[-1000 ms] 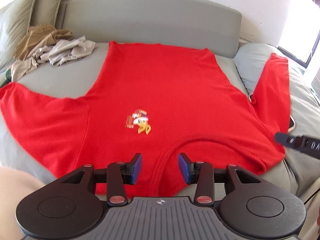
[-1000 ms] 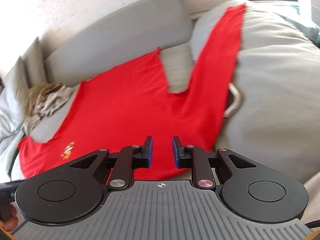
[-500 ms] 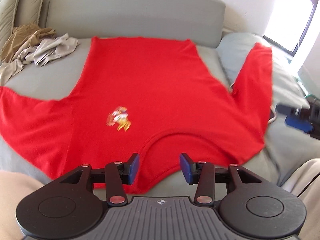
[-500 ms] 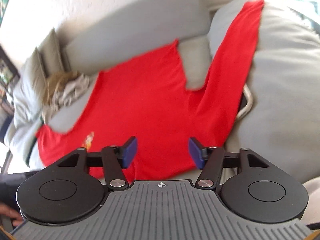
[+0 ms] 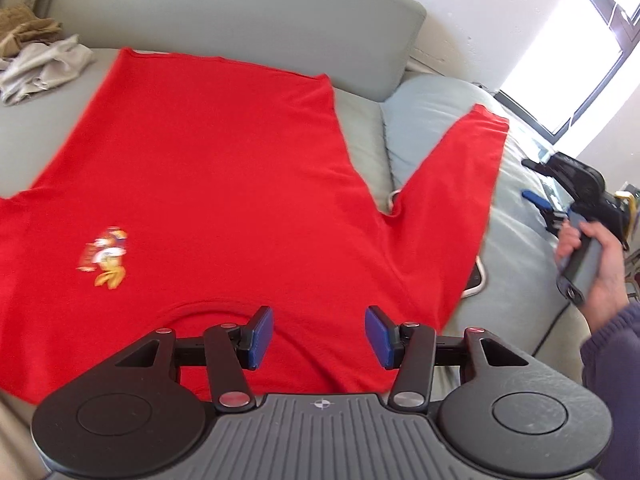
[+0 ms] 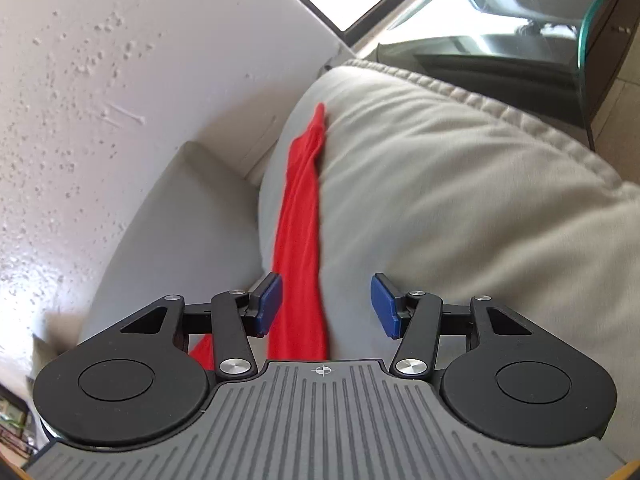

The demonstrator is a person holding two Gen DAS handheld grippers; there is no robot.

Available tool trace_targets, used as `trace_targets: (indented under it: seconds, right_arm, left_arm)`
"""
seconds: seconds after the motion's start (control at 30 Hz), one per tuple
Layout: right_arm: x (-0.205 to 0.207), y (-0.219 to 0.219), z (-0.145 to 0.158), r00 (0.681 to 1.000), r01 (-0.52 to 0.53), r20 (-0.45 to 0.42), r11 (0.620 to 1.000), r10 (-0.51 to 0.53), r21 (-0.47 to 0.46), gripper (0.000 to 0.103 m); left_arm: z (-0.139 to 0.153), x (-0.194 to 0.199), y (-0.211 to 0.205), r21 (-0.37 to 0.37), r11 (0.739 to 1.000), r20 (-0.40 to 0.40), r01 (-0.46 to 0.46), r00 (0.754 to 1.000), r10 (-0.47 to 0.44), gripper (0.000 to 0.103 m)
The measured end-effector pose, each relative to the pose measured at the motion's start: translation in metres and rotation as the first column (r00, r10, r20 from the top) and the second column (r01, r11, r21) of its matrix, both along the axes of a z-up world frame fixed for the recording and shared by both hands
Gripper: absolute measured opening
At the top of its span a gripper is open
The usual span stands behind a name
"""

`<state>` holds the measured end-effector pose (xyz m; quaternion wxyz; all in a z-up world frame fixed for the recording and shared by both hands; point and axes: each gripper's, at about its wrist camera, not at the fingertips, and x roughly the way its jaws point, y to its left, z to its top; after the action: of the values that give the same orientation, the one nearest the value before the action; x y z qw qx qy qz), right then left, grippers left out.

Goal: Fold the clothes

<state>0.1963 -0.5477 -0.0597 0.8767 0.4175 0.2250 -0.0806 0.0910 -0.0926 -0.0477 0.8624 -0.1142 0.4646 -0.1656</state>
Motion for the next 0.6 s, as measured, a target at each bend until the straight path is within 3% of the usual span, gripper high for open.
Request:
trace_targets:
  seconds: [0.07,0.13,0.23,0.5,0.6]
  right_arm:
    - [0.026,-0.017,-0.003,1.0,-0.002,0.003,1.0,0.002,0.013,0.054]
    - [0.05,-0.03,-0.005,1.0,-0.007,0.014,0.999,0.006,0.031,0.043]
    - [0.083,-0.045,-0.011,0.999,-0.006,0.039,0.998,0.004,0.061,0.037]
    - [0.147,-0.062,-0.025,0.997,-0.02,0.071,0.998,0.016,0.063,0.032]
    - [0.154,-0.054,-0.015,0.999,-0.01,0.038,0.999,0.011,-0.035,0.004]
  left_arm:
    - [-0.004,0.009,-0.012,-0.01,1.0,0.002,0.011,1.0,-0.011,0.049]
    - [-0.009,0.017,-0.022,-0.026,0.999,0.001,0.025,1.0,-0.025,0.049]
    - [-0.015,0.027,-0.034,-0.053,0.997,0.001,0.055,0.998,-0.055,0.049]
    - [-0.029,0.034,-0.055,-0.089,0.985,-0.004,0.145,0.989,-0.146,0.049]
    - [-0.028,0.032,-0.053,-0.084,0.985,-0.001,0.147,0.989,-0.148,0.049]
